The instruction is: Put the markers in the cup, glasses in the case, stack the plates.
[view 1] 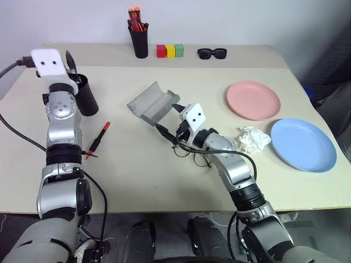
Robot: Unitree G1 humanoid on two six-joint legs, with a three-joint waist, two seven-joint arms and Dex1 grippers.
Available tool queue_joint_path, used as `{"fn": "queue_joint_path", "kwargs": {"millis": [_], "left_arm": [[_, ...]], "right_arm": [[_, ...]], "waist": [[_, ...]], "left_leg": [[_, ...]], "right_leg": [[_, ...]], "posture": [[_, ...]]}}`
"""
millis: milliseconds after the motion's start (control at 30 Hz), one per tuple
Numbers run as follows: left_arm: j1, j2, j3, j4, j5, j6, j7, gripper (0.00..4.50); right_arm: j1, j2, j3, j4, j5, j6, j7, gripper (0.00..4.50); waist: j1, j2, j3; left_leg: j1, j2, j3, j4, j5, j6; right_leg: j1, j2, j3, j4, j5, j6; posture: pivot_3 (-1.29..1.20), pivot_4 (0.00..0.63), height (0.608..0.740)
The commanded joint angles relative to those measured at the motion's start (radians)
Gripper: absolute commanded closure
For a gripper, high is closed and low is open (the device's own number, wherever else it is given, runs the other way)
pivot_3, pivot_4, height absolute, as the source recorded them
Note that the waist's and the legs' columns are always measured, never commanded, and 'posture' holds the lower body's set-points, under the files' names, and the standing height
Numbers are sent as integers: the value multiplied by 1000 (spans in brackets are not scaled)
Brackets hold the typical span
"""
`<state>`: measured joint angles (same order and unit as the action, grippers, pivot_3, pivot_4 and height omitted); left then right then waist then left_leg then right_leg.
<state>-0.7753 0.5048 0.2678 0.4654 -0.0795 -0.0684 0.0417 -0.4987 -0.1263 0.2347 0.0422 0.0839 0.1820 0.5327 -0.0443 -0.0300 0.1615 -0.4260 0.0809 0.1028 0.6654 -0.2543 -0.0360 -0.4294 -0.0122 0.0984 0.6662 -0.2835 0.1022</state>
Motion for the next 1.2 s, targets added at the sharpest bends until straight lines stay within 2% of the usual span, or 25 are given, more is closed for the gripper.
{"fn": "queue_joint_path", "kwargs": {"millis": [33,167,267,333,367,533,900,1000,1133,1200], "left_arm": [[168,79,25,-408,-145,266,-171,1954],[360,170,43,-740,-279,629,-251,1954],[470,190,90,-913,-397,958,-228,1107],[484,165,91,-953,-422,1104,-187,140],[479,157,79,-951,-419,1170,-168,22],[396,94,53,-860,-371,1378,-84,22],[195,96,-98,-534,-298,1512,-133,22],[184,88,-102,-505,-287,1512,-146,928],[187,84,-107,-504,-276,1498,-156,2958],[196,80,-103,-526,-263,1430,-161,4012]], "right_arm": [[15,-104,-26,-93,29,8,99,0],[26,-216,-47,-119,63,23,199,0],[22,-291,-67,-100,70,7,258,0],[12,-307,-72,-77,69,-3,269,0],[9,-310,-71,-70,69,-7,273,0],[2,-292,-58,-67,65,-13,276,0],[92,-257,-22,-189,72,41,259,0],[105,-264,-24,-212,82,59,268,0],[115,-274,-25,-227,90,71,282,0],[114,-273,-22,-223,89,71,280,0]], "waist": [[-4,0,0],[0,0,0],[1,0,0],[2,0,0],[3,0,0],[2,-1,0],[2,-1,0],[3,0,0],[1,0,0],[1,0,0]], "left_leg": [[0,0,0,0,0,0],[1,1,-1,0,1,-2],[3,1,-1,0,1,-2],[4,1,-1,0,1,-1],[4,1,-2,1,1,-1],[4,0,-3,0,1,-1],[4,0,-3,0,1,-1],[4,0,-3,0,1,-2],[5,0,-3,0,1,-2],[5,0,-3,0,1,-2]], "right_leg": [[0,0,0,0,0,0],[0,1,0,2,0,0],[1,1,0,3,0,0],[2,1,0,2,0,-1],[3,1,0,2,0,-1],[3,1,0,2,0,-1],[2,1,0,2,0,-1],[2,1,0,2,0,-1],[3,1,0,3,0,-1],[3,1,0,3,0,-1]], "posture": [[0,150,722],[0,150,722],[0,150,722],[0,150,722],[0,150,722],[0,150,722],[0,150,722],[0,150,722],[0,150,722],[0,150,722]]}}
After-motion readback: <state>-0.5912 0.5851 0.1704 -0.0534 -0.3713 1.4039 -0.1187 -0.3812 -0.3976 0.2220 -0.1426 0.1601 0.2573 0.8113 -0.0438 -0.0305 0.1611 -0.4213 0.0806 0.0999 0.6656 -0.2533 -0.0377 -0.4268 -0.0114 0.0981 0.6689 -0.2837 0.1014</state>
